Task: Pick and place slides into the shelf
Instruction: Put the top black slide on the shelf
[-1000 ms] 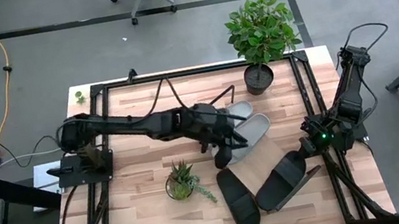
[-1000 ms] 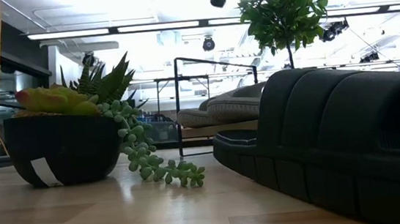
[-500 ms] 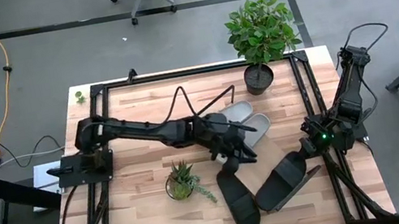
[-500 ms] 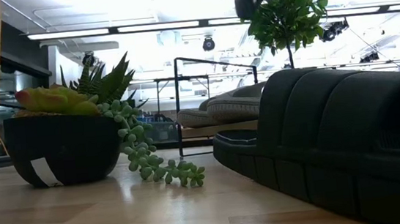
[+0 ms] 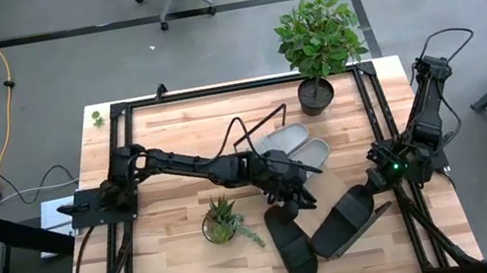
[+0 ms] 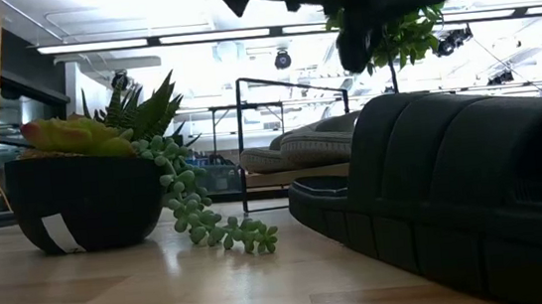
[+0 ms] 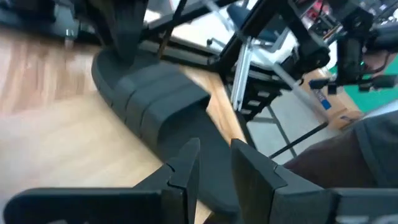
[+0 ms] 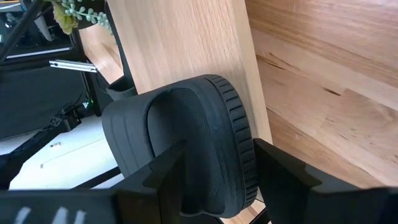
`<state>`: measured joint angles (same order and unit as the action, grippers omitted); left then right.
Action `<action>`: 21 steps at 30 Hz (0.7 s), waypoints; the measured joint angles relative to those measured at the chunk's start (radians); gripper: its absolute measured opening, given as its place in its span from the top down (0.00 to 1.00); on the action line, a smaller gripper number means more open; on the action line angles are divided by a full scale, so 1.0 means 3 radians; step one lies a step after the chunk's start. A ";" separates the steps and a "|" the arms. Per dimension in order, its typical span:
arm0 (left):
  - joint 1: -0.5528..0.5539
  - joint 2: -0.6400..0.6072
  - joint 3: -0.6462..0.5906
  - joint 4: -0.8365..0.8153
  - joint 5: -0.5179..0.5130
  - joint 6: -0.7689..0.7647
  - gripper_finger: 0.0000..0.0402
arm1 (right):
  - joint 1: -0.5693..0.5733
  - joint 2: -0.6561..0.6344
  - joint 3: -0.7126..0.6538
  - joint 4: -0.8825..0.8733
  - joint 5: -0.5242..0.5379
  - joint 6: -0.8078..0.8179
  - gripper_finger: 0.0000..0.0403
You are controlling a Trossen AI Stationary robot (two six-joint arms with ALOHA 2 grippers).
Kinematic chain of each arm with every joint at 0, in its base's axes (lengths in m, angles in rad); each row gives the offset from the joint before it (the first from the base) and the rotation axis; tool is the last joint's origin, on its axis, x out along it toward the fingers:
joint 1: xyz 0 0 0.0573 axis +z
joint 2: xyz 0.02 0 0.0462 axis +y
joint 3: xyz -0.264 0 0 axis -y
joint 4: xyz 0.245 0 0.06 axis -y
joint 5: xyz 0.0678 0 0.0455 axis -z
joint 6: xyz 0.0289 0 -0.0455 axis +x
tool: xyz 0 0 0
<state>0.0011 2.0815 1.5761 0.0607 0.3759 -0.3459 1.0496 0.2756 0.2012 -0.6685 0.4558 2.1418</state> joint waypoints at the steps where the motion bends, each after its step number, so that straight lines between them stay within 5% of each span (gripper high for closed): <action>1: -0.0015 0.0016 0.0000 -0.0018 0.0012 -0.0001 0.80 | 0.0000 0.0000 0.0000 0.0000 0.0001 -0.0003 0.58; 21: -0.0379 0.0155 -0.0003 -0.0200 -0.0182 0.0148 0.80 | 0.0001 0.0000 0.0000 0.0000 0.0012 0.0000 0.58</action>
<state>-0.1125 2.1281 1.5753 0.0006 0.3213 -0.3016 1.0498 0.2756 0.2012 -0.6685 0.4595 2.1418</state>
